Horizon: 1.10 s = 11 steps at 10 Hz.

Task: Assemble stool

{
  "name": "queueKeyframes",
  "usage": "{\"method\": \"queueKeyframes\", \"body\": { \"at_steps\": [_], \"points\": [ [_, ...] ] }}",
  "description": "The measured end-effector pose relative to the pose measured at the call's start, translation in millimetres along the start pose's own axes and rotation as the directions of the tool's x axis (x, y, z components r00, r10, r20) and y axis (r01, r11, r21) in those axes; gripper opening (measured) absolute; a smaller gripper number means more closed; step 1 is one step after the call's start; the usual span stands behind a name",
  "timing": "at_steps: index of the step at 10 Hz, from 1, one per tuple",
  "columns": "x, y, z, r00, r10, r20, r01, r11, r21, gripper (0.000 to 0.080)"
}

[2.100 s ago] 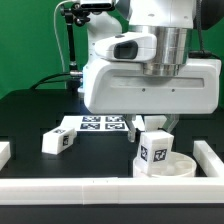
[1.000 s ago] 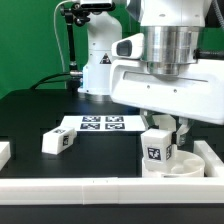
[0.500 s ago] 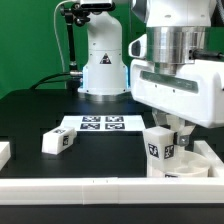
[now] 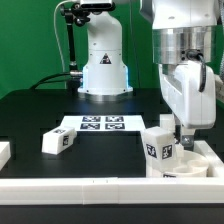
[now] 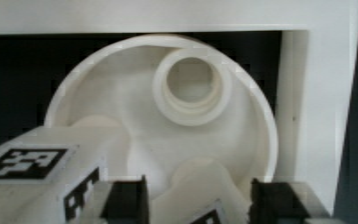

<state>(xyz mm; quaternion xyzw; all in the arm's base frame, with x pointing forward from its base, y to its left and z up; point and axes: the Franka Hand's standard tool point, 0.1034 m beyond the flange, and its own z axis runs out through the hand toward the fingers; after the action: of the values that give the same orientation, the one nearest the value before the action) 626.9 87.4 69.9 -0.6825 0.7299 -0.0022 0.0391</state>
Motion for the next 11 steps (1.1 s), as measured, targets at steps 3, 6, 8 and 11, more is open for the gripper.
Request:
{"method": "queueKeyframes", "body": {
  "at_steps": [3, 6, 8, 11],
  "points": [
    [4.9, -4.5, -14.9, 0.993, -0.117, 0.005, 0.116, 0.993, 0.018, 0.0593],
    [22.4, -1.5, -49.6, 0.938, -0.348, -0.01, 0.347, 0.935, 0.07, 0.0647],
    [32.9, 3.3, -54.7, 0.91, -0.414, -0.024, 0.415, 0.906, 0.079, 0.0648],
    [31.4, 3.2, -53.1, 0.907, -0.42, -0.025, 0.42, 0.904, 0.077, 0.0648]
  ]
}}
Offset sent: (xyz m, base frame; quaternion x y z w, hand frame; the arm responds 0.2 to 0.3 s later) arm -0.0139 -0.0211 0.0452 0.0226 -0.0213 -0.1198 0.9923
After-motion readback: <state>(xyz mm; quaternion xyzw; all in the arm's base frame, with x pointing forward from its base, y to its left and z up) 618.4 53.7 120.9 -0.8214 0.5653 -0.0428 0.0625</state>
